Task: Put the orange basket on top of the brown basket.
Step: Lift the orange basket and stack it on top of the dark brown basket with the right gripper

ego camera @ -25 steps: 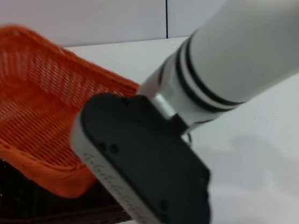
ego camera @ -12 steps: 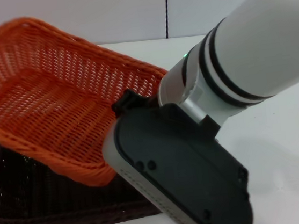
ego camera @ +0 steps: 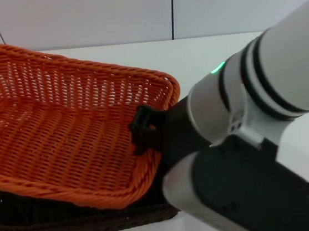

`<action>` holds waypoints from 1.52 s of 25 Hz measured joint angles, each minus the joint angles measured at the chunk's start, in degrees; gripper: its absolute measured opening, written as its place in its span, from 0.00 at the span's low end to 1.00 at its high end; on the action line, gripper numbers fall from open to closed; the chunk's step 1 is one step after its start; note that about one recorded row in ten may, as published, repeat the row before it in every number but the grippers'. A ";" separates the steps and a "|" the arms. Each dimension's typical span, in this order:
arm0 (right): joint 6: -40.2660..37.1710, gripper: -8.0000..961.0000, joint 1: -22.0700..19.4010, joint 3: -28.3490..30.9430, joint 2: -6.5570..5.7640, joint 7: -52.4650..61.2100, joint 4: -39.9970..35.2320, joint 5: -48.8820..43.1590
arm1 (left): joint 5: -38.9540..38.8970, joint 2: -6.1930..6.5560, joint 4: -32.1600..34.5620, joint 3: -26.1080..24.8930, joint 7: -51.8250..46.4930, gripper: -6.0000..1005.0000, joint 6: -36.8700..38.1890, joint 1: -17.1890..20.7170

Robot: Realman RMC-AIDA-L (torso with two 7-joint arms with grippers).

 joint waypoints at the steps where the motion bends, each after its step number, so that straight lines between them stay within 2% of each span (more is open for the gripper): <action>1: 0.00 0.14 0.00 0.00 0.00 0.00 0.00 0.00 | 0.00 0.00 0.00 0.00 0.00 0.83 0.00 0.00; 2: 0.59 0.14 -2.02 1.52 1.42 -4.27 0.30 -1.05 | -0.27 -0.14 0.00 0.00 0.00 0.82 -0.45 -0.08; 4: 2.25 0.14 -6.56 4.76 5.63 -13.57 0.78 -4.88 | -0.67 -0.36 0.00 0.00 0.00 0.82 -1.42 -0.23; 5: 3.65 0.14 -9.52 7.52 8.37 -20.87 0.90 -7.80 | -0.99 -0.61 0.15 0.00 0.00 0.82 -2.44 -0.38; 7: 4.26 0.14 -10.03 8.33 8.72 -22.97 0.89 -8.05 | -1.16 -0.64 0.65 0.00 0.00 0.82 -3.20 -0.43; 10: 6.97 0.14 -8.89 11.03 8.46 -24.11 0.96 -6.05 | -1.94 -0.58 2.28 0.00 -0.09 0.82 -4.55 -0.49; 20: 7.51 0.14 -8.90 12.27 8.69 -23.59 1.52 -6.10 | -2.79 -0.53 3.60 0.16 -0.09 0.82 -4.86 -0.42; 28: 5.20 0.14 -10.74 8.00 8.91 -19.68 2.02 -10.88 | -2.55 -0.43 4.34 0.04 -0.12 0.82 -4.91 0.40; 34: 4.72 0.14 -12.06 4.39 8.57 -19.03 2.19 -13.97 | -2.58 -0.46 4.38 0.05 -0.15 0.82 -5.01 0.88; 38: 4.85 0.22 -12.12 2.03 8.28 -18.80 2.76 -16.14 | -2.70 -0.56 4.39 0.07 -0.17 0.82 -5.22 0.91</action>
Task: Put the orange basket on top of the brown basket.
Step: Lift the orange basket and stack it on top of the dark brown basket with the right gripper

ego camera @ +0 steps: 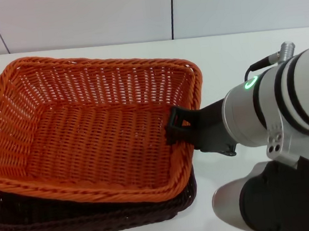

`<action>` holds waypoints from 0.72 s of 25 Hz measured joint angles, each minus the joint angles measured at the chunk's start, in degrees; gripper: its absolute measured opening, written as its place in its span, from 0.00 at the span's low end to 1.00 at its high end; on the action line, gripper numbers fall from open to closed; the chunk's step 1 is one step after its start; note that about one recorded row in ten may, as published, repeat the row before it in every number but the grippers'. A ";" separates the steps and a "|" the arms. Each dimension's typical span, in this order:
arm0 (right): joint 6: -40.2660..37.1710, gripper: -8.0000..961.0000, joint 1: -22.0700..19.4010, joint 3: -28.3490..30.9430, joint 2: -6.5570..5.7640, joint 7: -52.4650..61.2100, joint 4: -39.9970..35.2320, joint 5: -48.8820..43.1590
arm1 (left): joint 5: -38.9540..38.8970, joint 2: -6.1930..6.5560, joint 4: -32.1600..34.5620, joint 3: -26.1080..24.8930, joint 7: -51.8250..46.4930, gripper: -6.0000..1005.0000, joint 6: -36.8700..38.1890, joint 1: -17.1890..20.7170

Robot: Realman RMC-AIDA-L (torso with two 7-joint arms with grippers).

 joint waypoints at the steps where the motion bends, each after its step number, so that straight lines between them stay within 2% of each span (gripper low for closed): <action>1: 0.03 0.22 0.14 -0.63 -0.11 0.06 0.04 -0.59 | -0.02 -0.02 0.02 -0.01 -0.04 0.82 -0.18 0.00; 10: -0.94 0.28 3.05 -5.24 -1.55 0.33 -2.32 -3.20 | -0.18 -0.12 1.54 -0.09 -0.79 0.82 -2.06 -0.34; 13: -2.28 0.29 3.80 -6.12 -1.55 0.72 -2.68 -4.57 | -0.20 -0.13 1.63 -0.09 -0.79 0.82 -2.13 -0.34; 18: -4.26 0.30 2.98 -5.46 -0.85 1.42 -2.07 -7.76 | -0.30 0.02 2.69 -0.07 -0.79 0.82 -2.59 -0.30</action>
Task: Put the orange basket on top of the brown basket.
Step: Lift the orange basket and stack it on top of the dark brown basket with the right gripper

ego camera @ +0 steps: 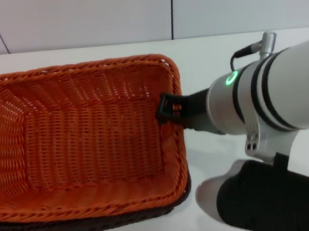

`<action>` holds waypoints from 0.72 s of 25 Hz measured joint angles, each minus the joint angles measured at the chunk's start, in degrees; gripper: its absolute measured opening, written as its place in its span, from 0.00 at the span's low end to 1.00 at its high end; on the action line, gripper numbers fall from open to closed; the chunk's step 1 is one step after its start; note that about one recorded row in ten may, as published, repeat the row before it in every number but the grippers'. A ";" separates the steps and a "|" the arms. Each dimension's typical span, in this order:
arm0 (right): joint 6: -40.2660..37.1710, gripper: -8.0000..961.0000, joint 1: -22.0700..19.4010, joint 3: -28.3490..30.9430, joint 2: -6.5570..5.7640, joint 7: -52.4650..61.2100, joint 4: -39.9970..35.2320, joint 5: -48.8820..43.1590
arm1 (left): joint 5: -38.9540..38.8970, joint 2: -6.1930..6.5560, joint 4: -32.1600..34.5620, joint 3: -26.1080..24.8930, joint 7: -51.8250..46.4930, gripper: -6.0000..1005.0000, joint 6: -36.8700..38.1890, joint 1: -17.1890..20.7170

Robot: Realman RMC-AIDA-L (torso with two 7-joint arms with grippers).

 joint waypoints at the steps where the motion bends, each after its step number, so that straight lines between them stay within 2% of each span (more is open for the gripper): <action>1: -0.28 0.30 -0.46 0.37 0.19 0.23 0.24 -0.59 | 0.00 0.00 0.00 0.00 0.00 0.82 0.00 0.00; 10: -0.68 0.30 -4.43 0.46 1.23 0.77 2.60 -2.07 | 0.01 0.21 -0.15 0.00 0.50 0.82 0.50 -0.55; 14: -6.54 0.30 -5.79 1.46 1.50 0.91 1.73 -2.20 | 0.04 0.22 -0.09 -0.02 0.30 0.82 0.20 -0.49; 18: -8.21 0.30 -5.95 1.49 1.43 1.07 1.44 -2.20 | 0.04 0.23 -0.03 -0.06 0.28 0.82 0.20 -0.39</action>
